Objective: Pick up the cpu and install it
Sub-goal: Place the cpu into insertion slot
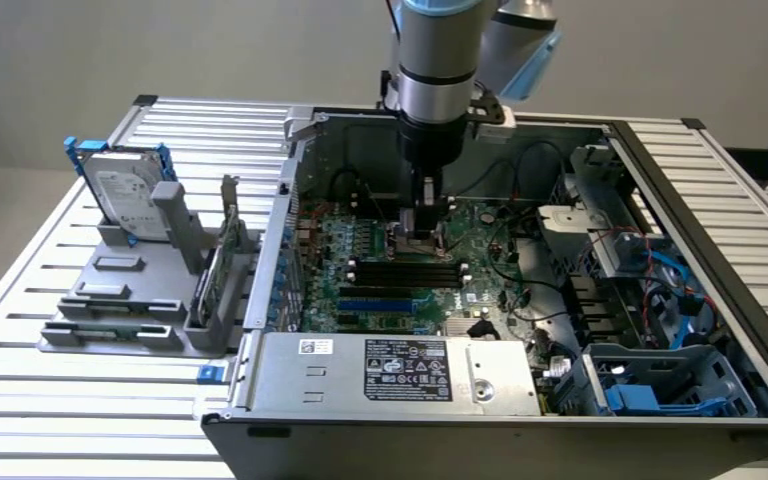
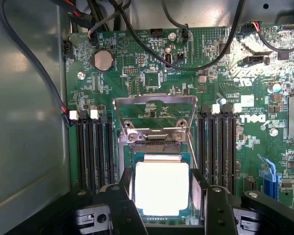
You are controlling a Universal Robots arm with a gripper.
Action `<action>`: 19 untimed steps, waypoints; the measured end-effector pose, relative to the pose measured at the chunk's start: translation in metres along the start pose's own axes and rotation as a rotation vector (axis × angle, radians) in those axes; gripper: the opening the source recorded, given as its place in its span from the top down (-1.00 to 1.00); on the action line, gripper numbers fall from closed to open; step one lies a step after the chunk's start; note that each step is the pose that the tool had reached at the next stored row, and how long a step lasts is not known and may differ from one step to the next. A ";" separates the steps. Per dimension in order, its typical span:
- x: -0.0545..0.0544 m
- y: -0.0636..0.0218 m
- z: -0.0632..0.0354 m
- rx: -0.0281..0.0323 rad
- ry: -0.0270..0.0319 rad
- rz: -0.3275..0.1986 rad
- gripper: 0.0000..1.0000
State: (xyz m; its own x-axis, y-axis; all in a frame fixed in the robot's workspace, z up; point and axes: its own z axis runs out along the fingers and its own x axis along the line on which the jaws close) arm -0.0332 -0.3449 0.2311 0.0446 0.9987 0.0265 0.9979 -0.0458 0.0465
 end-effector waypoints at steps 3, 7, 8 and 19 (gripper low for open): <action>0.000 -0.0020 0.0051 -0.0030 0.0044 0.000 -0.10; 0.000 -0.0048 0.0108 -0.0048 0.0159 -0.001 -0.10; 0.000 -0.0049 0.0124 -0.0052 0.0164 -0.001 -0.10; -0.001 -0.0064 0.0230 -0.0143 0.0223 -0.011 -0.10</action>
State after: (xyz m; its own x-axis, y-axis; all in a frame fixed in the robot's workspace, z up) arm -0.0385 -0.3449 0.2079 0.0320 0.9983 0.0481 0.9975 -0.0349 0.0612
